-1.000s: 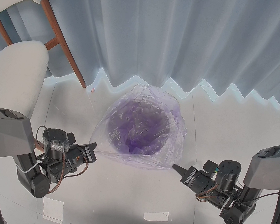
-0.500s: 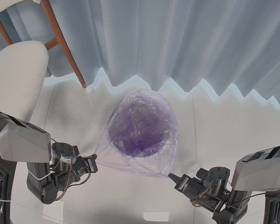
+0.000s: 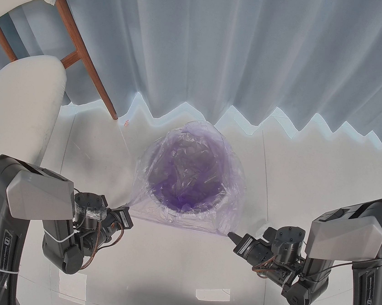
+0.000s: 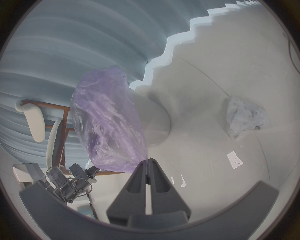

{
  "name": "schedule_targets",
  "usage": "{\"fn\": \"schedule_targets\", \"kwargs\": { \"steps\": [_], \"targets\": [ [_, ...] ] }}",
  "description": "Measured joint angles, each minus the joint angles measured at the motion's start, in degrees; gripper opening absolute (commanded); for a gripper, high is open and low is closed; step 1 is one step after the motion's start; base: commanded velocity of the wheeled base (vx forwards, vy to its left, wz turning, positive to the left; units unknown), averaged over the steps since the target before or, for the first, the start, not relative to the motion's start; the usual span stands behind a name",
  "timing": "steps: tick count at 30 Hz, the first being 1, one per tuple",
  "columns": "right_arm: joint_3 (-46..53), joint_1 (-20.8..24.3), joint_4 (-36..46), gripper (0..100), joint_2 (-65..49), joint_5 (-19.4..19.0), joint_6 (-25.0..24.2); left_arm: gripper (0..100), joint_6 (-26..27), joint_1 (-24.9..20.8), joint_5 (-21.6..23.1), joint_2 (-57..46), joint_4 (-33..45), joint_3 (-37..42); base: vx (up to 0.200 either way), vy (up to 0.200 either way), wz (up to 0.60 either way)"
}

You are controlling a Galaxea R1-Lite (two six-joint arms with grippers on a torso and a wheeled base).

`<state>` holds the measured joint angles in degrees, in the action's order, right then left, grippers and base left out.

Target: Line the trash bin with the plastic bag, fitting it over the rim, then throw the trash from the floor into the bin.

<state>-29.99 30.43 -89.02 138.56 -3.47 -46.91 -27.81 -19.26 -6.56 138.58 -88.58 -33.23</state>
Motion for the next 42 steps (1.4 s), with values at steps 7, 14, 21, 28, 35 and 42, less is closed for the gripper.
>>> {"fn": "schedule_targets", "kwargs": {
  "steps": [7,14,21,28,35,42],
  "targets": [
    [-0.8,-0.5,0.0,0,-0.6,1.5,0.3,0,-0.2,-0.3,-0.5,0.1,0.0,-1.0,0.0,0.0,0.0],
    [-1.3,-0.4,0.1,0,-0.8,2.1,1.0,100,-0.2,-0.5,-1.7,0.1,0.0,-0.9,0.0,0.0,0.0],
    [-1.6,-0.4,0.1,100,-0.8,2.2,0.9,100,-1.2,-0.8,-2.7,0.3,0.0,-1.0,0.0,0.0,0.0],
    [0.5,-0.1,0.0,100,-2.3,1.8,0.6,100,-1.3,-1.7,-2.9,0.1,0.0,-0.6,0.0,0.0,0.0],
    [7.6,2.1,0.1,100,-6.6,0.9,5.6,100,-1.0,-3.2,-3.4,-4.2,0.0,2.5,0.0,0.0,0.0],
    [12.9,6.4,0.2,100,-13.3,0.0,7.9,100,-1.0,-6.5,-1.6,-16.2,0.0,9.2,0.0,0.0,0.0]
  ]
}}
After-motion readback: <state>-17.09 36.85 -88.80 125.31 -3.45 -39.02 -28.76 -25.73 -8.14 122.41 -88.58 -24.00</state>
